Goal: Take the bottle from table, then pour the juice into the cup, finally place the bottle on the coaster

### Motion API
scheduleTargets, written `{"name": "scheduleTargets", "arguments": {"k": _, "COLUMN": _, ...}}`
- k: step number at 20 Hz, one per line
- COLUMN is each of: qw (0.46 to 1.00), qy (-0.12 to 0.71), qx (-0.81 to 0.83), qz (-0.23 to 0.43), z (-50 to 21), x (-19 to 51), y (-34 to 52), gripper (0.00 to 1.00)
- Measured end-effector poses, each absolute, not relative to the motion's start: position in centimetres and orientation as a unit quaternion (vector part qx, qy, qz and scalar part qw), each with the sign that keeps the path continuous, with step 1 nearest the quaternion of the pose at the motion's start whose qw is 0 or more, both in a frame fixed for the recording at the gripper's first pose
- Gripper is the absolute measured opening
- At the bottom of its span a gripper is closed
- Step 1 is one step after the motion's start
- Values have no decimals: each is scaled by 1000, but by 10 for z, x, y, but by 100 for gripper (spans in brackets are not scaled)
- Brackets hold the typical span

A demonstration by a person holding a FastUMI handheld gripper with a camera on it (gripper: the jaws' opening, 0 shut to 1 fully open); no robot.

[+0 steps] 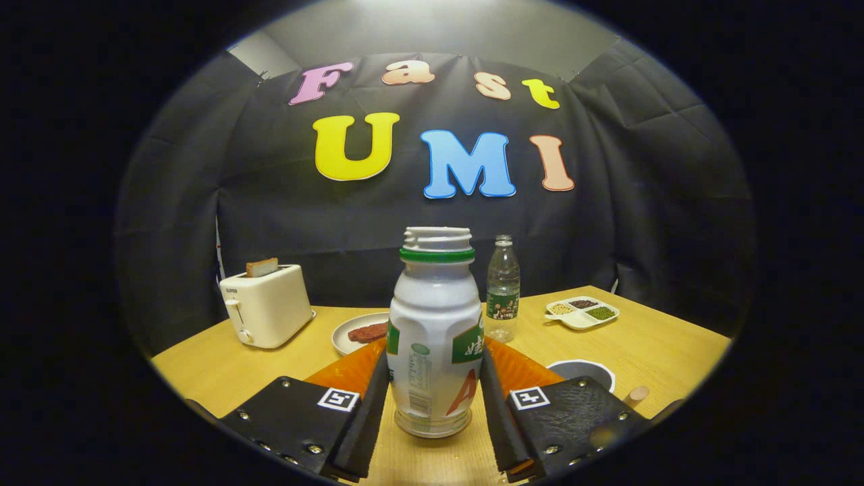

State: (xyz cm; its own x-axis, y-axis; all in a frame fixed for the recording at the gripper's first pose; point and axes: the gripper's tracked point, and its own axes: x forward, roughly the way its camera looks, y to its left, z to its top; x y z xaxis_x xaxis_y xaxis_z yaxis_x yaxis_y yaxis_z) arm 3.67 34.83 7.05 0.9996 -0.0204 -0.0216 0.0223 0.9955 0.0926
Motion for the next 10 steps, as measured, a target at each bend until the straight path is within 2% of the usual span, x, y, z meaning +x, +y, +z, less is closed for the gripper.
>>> {"name": "scheduleTargets", "arguments": {"k": 10, "qw": 999, "qy": 37, "qx": 16, "qz": 0, "z": 47, "x": 68, "y": 362, "gripper": 67}}
